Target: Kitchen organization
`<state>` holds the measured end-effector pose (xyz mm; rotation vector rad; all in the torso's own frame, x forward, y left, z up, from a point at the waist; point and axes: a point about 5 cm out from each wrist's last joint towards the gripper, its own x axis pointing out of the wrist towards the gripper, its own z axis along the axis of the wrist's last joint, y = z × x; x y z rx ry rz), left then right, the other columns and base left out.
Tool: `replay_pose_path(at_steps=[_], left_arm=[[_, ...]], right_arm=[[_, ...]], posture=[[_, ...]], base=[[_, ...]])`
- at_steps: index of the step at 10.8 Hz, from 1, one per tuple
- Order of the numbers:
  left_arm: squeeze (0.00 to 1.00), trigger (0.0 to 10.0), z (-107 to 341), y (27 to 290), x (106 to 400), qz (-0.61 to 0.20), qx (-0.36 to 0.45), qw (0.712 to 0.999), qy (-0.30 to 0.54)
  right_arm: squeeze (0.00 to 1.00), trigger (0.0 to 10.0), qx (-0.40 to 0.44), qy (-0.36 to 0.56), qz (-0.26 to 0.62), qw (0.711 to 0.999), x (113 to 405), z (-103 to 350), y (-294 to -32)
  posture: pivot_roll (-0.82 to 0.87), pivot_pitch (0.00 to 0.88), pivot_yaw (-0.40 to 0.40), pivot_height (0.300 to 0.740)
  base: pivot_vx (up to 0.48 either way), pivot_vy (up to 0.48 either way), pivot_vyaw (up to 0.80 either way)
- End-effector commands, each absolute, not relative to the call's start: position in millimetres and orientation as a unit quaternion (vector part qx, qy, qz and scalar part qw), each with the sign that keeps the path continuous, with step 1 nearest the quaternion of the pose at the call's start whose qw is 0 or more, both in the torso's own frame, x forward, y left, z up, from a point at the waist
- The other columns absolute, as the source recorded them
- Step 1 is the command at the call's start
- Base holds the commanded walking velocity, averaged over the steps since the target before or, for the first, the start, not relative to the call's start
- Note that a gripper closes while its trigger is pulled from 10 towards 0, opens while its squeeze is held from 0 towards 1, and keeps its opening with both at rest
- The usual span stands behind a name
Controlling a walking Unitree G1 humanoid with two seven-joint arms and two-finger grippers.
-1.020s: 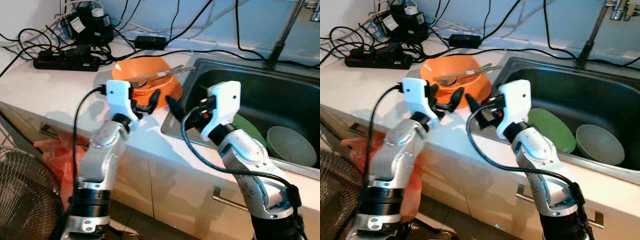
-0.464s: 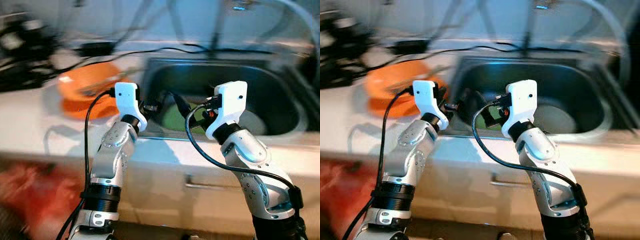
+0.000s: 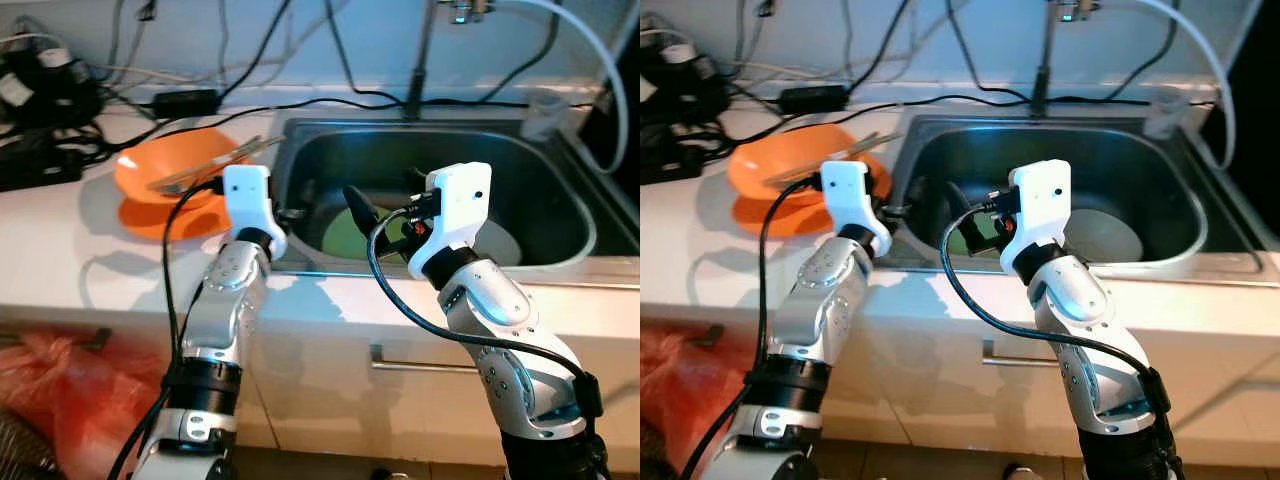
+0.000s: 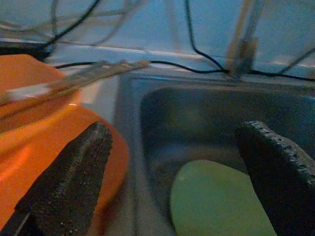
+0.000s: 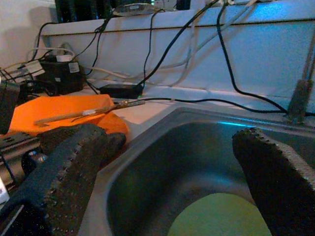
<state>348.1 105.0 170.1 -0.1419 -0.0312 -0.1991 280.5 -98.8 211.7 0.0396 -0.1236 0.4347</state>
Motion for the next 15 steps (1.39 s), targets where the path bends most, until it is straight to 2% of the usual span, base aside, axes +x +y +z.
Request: replay_pose_path(at_steps=[1,5,11,15], left_arm=[[0.0,10.0,179,106,351,-0.095,-0.065,0.993,-0.031],[0.0,10.0,173,105,352,-0.094,-0.066,0.993,-0.019],[0.0,10.0,169,107,354,-0.086,-0.068,0.994,-0.005],[0.0,10.0,168,111,355,-0.072,-0.071,0.995,-0.002]], right_arm=[[0.29,10.0,0.015,-0.067,0.21,0.975,279,212,-99],[0.29,10.0,0.016,-0.064,0.199,0.978,279,211,-100],[0.29,10.0,0.011,-0.063,0.198,0.978,277,212,-100],[0.29,10.0,0.01,-0.06,0.216,0.975,274,211,-98]], posture=[[-0.03,0.0,0.071,0.74],[-0.03,0.0,0.078,0.74],[-0.04,0.0,0.083,0.74],[-0.05,0.0,0.088,0.74]], base=[[0.0,0.0,0.0],[0.0,0.0,0.0],[0.0,-0.405,0.0],[0.0,-0.065,0.0]])
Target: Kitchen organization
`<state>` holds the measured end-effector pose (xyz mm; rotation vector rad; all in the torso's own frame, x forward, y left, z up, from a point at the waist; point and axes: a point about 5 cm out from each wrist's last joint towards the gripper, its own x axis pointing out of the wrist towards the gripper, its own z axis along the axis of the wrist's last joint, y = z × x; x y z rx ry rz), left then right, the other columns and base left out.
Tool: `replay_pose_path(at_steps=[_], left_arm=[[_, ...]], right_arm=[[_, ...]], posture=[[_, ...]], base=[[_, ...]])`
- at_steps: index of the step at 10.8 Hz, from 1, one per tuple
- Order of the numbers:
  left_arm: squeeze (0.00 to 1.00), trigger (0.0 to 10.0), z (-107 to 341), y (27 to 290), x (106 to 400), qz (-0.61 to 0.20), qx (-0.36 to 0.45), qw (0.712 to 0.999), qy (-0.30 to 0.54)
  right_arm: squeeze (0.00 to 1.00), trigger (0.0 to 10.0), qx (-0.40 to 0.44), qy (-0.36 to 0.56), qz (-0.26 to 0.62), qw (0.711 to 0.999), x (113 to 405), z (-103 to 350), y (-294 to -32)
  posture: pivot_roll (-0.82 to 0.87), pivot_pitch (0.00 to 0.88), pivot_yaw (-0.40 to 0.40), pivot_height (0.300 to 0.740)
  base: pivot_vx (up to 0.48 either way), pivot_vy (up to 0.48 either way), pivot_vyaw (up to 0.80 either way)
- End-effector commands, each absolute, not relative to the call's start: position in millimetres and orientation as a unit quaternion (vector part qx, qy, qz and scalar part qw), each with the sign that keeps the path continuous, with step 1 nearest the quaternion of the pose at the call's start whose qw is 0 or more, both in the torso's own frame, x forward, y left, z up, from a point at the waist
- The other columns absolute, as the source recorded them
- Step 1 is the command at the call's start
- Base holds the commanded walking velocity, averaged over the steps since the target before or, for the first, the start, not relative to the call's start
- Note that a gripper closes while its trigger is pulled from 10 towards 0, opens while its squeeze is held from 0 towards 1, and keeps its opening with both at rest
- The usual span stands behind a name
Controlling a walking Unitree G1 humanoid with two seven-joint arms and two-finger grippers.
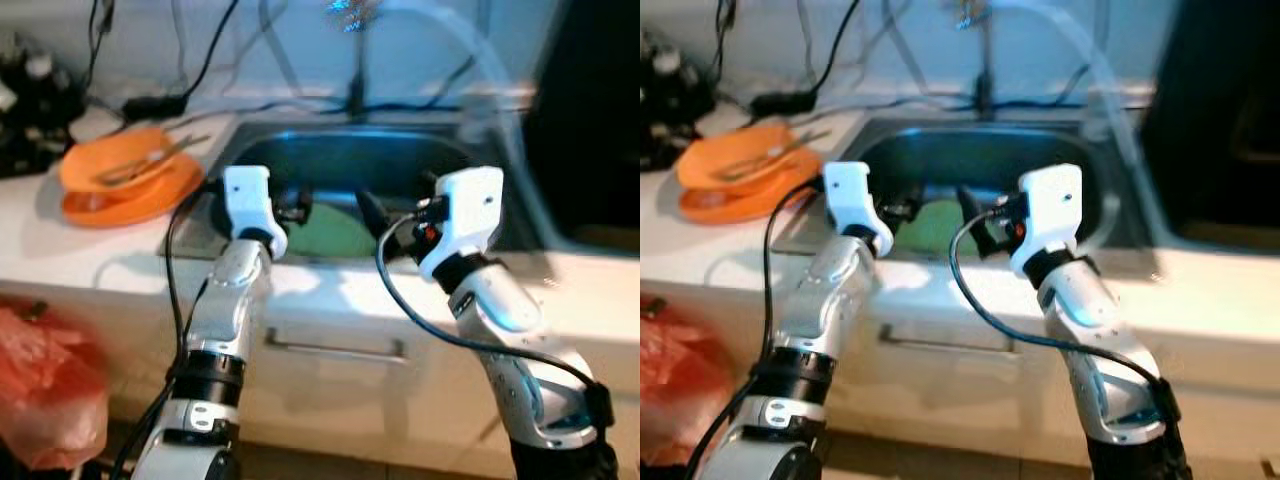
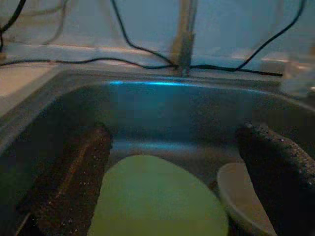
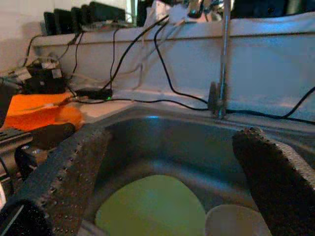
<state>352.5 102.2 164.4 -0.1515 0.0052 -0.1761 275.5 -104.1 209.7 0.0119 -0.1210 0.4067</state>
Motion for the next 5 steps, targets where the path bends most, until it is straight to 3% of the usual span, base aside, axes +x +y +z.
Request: replay_pose_path(at_steps=[1,2,3,5], left_arm=[[0.0,10.0,168.2,112.3,355.2,-0.069,-0.072,0.995,-0.002],[0.0,10.0,168.4,113.1,355.6,-0.067,-0.072,0.995,-0.003],[0.0,10.0,167.4,114.3,356.7,-0.062,-0.074,0.995,0.002],[0.0,10.0,167.5,114.7,356.5,-0.063,-0.073,0.995,0.002]], right_arm=[[0.29,10.0,0.01,-0.06,0.216,0.975,273.6,211.2,-98.4],[0.31,10.0,0.008,-0.061,0.217,0.974,273.0,211.4,-98.0],[0.41,10.0,0.005,-0.066,0.223,0.973,272.2,212.4,-97.1],[0.4,10.0,0.006,-0.068,0.219,0.973,273.0,212.9,-97.4]], posture=[[-0.05,0.0,0.087,0.74],[-0.05,0.0,0.087,0.74],[-0.05,0.0,0.088,0.74],[-0.05,0.0,0.09,0.74]], base=[[0.0,0.0,0.0],[0.0,0.0,0.0],[0.0,0.0,0.8],[0.0,0.0,0.79]])
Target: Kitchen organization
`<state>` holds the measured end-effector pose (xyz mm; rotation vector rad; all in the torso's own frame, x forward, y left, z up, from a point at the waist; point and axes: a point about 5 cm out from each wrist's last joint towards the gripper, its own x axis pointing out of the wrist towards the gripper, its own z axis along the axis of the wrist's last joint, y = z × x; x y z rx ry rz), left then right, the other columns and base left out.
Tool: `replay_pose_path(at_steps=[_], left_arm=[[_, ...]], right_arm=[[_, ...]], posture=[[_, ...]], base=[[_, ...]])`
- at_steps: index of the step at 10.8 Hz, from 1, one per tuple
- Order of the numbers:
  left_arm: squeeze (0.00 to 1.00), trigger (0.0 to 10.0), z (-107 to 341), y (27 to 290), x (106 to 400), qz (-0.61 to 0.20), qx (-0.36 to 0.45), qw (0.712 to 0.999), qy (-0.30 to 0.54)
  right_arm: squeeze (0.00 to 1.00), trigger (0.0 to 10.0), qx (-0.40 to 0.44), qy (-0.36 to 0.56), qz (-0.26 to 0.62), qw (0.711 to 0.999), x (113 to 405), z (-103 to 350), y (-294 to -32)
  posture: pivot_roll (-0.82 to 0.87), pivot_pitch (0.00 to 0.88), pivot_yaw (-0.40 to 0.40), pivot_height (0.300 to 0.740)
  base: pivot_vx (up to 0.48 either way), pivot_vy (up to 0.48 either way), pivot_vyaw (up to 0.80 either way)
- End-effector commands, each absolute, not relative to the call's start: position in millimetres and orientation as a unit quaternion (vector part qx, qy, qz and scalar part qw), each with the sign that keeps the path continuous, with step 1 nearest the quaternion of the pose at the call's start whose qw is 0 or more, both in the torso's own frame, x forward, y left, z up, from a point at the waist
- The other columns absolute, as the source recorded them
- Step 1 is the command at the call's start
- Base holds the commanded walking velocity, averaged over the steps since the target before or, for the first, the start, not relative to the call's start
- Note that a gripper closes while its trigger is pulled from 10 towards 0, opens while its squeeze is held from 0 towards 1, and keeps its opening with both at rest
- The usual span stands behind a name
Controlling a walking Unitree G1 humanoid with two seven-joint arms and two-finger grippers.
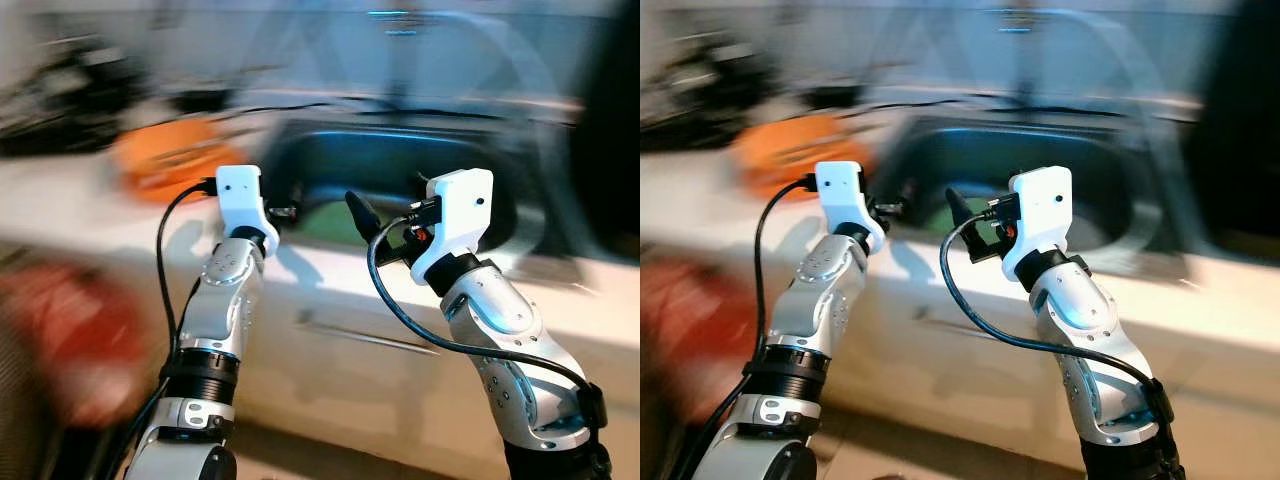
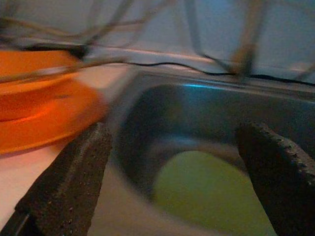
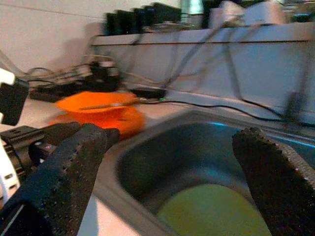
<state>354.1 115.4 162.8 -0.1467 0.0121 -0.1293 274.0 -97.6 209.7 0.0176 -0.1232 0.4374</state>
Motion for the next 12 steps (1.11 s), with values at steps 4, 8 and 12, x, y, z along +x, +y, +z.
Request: replay_pose_path(at_steps=[4,8,12], left_arm=[[0.0,10.0,189,122,364,-0.062,-0.092,0.994,-0.01],[0.0,10.0,187,121,363,-0.062,-0.089,0.994,-0.009],[0.0,10.0,189,120,363,-0.065,-0.098,0.993,-0.013]], right_arm=[[0.36,10.0,0.008,-0.068,0.218,0.973,273,214,-97],[0.37,10.0,0.005,-0.068,0.221,0.973,274,214,-98],[0.36,10.0,0.003,-0.065,0.223,0.973,273,211,-97]], posture=[[-0.04,0.0,0.092,0.74],[-0.04,0.0,0.09,0.74],[-0.05,0.0,0.095,0.74]], base=[[0.065,0.0,0.0],[0.389,0.0,0.0],[0.211,0.0,0.0]])
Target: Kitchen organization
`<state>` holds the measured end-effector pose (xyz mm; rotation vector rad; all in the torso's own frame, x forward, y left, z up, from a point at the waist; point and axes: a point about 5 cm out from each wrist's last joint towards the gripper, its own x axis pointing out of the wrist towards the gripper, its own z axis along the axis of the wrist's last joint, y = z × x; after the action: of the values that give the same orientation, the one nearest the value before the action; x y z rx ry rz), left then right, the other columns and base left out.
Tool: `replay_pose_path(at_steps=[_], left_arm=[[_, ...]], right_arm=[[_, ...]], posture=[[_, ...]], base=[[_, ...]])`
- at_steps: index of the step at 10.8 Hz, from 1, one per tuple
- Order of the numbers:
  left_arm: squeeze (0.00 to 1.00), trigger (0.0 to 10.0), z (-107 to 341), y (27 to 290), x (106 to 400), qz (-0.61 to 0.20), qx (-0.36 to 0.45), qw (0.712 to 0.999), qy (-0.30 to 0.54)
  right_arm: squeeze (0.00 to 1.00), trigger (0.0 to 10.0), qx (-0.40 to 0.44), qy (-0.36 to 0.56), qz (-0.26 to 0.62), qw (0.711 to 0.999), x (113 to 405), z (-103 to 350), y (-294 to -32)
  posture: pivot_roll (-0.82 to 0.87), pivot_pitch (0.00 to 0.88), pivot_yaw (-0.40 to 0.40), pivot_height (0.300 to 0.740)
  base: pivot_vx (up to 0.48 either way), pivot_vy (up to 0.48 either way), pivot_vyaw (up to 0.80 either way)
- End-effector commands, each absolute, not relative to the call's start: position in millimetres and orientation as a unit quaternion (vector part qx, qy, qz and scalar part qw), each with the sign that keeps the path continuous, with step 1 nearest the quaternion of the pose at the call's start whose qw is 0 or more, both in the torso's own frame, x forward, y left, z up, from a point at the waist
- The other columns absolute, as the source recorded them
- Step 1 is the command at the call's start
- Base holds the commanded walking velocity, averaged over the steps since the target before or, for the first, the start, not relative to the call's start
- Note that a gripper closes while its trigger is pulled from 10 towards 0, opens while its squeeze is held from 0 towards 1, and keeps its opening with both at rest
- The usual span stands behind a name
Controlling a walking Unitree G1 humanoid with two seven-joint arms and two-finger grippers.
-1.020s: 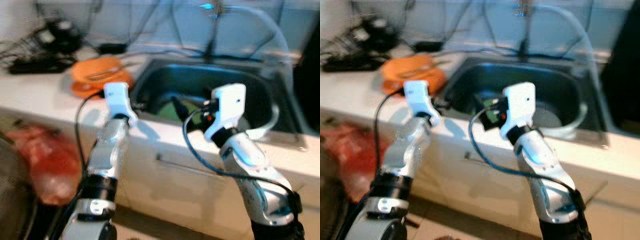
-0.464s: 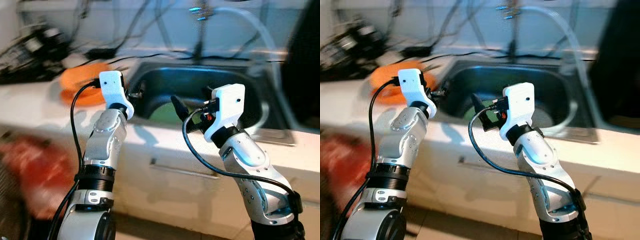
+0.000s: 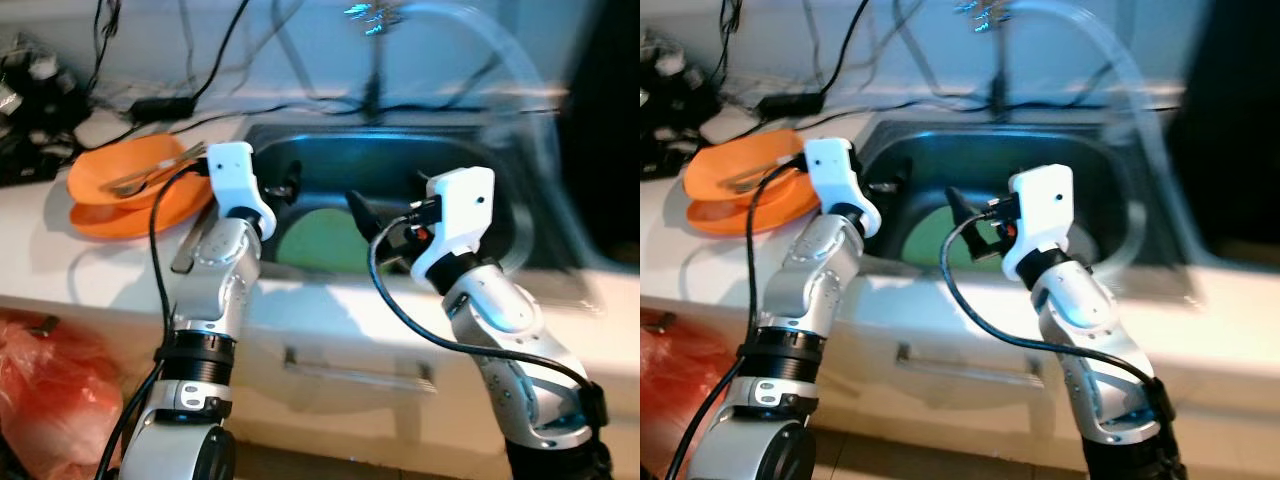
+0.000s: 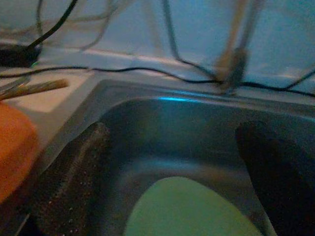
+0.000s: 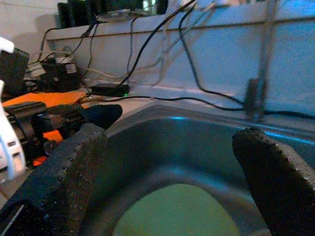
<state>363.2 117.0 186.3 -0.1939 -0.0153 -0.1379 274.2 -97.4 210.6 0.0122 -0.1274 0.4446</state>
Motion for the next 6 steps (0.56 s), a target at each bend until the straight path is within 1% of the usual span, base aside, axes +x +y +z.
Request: replay_pose_path(at_steps=[1,6], left_arm=[[0.0,10.0,187.8,119.4,362.0,-0.061,-0.096,0.993,-0.007],[0.0,10.0,183.7,121.3,362.4,-0.054,-0.094,0.994,0.002]], right_arm=[[0.37,10.0,0.003,-0.064,0.223,0.973,273.1,210.8,-97.0],[0.38,10.0,0.0,-0.066,0.23,0.971,271.4,210.8,-95.2]], posture=[[-0.05,0.0,0.096,0.74],[-0.05,0.0,0.094,0.74]], base=[[0.0,0.0,0.0],[0.0,0.0,0.0]])
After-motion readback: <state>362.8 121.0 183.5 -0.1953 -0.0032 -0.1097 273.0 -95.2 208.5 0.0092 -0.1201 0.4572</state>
